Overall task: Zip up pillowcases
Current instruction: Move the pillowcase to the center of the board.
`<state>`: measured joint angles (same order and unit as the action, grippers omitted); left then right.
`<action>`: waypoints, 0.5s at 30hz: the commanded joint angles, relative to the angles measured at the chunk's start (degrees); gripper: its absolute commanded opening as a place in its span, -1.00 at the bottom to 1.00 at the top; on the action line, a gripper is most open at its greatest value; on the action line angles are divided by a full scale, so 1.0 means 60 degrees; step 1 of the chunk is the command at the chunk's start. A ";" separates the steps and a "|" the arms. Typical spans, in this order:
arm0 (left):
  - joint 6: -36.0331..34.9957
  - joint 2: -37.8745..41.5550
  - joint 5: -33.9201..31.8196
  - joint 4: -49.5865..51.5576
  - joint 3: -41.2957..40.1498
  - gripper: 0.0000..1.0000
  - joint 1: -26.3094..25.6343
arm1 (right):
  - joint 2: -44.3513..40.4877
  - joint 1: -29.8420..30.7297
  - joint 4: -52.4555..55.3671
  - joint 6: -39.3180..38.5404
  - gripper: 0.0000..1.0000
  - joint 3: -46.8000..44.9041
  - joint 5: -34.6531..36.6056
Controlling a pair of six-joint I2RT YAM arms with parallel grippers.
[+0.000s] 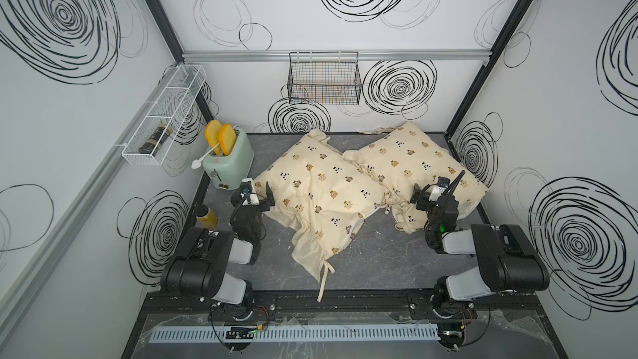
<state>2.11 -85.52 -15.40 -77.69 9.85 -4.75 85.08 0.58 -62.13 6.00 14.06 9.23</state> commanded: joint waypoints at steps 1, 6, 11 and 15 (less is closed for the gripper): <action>0.0044 -0.0016 0.0076 -0.0541 -0.0029 0.92 0.0089 | -0.0002 -0.0067 0.0056 0.0032 0.95 0.0266 -0.0104; -0.0341 0.1801 -0.1248 0.1885 0.0551 0.92 -0.0532 | -0.0677 0.0026 0.2298 -0.0314 0.95 0.1481 0.0095; 0.3441 0.4515 -0.1942 0.8696 0.2869 0.92 -0.1645 | -0.1421 0.0630 0.8219 0.0805 0.95 0.4338 -0.0725; 0.5615 0.5298 -0.0019 1.1745 0.3281 0.95 -0.3669 | -0.1723 0.1802 1.0373 0.0967 0.95 0.4934 -0.2715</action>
<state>21.93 -54.96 -21.30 -29.54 30.02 -20.75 75.37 7.51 -18.94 9.65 43.22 2.24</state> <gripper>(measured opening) 0.967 0.976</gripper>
